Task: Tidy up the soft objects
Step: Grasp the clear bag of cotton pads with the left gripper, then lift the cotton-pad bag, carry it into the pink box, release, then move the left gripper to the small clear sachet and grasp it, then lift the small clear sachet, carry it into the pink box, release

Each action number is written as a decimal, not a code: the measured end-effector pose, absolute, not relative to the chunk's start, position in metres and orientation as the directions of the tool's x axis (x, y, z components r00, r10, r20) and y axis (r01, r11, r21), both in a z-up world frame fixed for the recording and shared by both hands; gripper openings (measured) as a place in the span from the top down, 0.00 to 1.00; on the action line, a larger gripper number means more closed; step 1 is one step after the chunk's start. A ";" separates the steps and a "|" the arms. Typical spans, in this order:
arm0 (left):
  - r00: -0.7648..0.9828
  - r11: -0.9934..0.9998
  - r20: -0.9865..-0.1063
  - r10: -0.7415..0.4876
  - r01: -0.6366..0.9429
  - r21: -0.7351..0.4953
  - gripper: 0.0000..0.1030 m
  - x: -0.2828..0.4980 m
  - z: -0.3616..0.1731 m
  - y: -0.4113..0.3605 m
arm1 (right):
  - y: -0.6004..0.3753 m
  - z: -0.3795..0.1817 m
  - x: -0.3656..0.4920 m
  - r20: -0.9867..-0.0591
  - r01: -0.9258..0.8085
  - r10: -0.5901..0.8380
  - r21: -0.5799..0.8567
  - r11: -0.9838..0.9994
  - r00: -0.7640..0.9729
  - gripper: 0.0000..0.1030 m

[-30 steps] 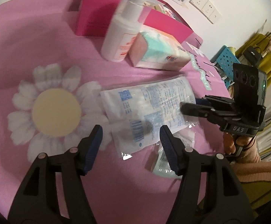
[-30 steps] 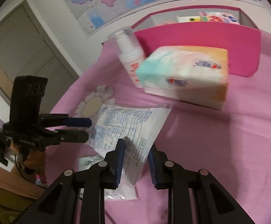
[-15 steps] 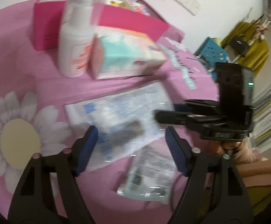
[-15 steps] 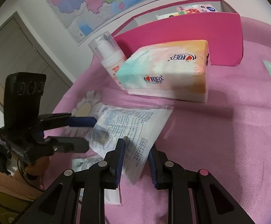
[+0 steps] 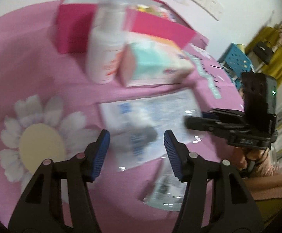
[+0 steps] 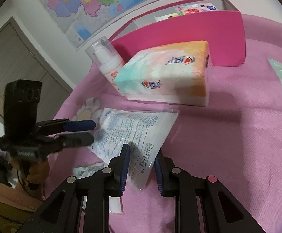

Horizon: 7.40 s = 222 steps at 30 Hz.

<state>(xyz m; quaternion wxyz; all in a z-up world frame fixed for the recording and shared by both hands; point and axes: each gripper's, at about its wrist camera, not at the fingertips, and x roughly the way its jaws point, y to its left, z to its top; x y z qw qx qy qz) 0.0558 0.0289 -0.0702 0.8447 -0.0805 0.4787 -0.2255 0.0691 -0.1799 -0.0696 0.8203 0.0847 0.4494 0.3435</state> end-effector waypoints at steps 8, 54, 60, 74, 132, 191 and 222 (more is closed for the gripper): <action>0.375 0.825 -0.742 -0.556 0.354 -0.440 0.24 0.062 -0.075 0.024 | -0.181 -0.070 0.071 -0.674 -0.480 0.644 0.458 0.748 0.361 0.77; 0.543 0.871 -0.694 -0.472 0.408 -0.272 0.48 0.040 -0.003 -0.003 | -0.208 -0.018 0.056 -0.561 -0.532 0.673 0.423 0.734 0.482 0.77; 0.564 0.874 -0.683 -0.463 0.418 -0.248 0.48 0.045 0.009 -0.008 | -0.211 -0.010 0.061 -0.544 -0.535 0.675 0.419 0.734 0.499 0.77; 0.605 0.880 -0.657 -0.450 0.426 -0.211 0.47 0.062 0.030 -0.013 | -0.215 0.011 0.081 -0.504 -0.542 0.676 0.407 0.735 0.538 0.77; 0.590 0.954 -0.757 -0.280 0.259 -0.151 0.47 0.247 0.033 0.016 | -0.154 0.019 0.252 -0.602 -0.434 0.593 0.407 0.804 0.534 0.74; 0.325 0.842 -0.793 -0.515 0.365 -0.398 0.37 -0.035 -0.069 0.024 | -0.130 -0.077 0.023 -0.765 -0.668 0.608 0.341 0.662 0.212 0.50; 0.377 0.851 -0.785 -0.492 0.397 -0.344 0.72 -0.007 -0.062 0.001 | -0.154 -0.064 0.020 -0.610 -0.631 0.766 0.516 0.580 0.205 0.84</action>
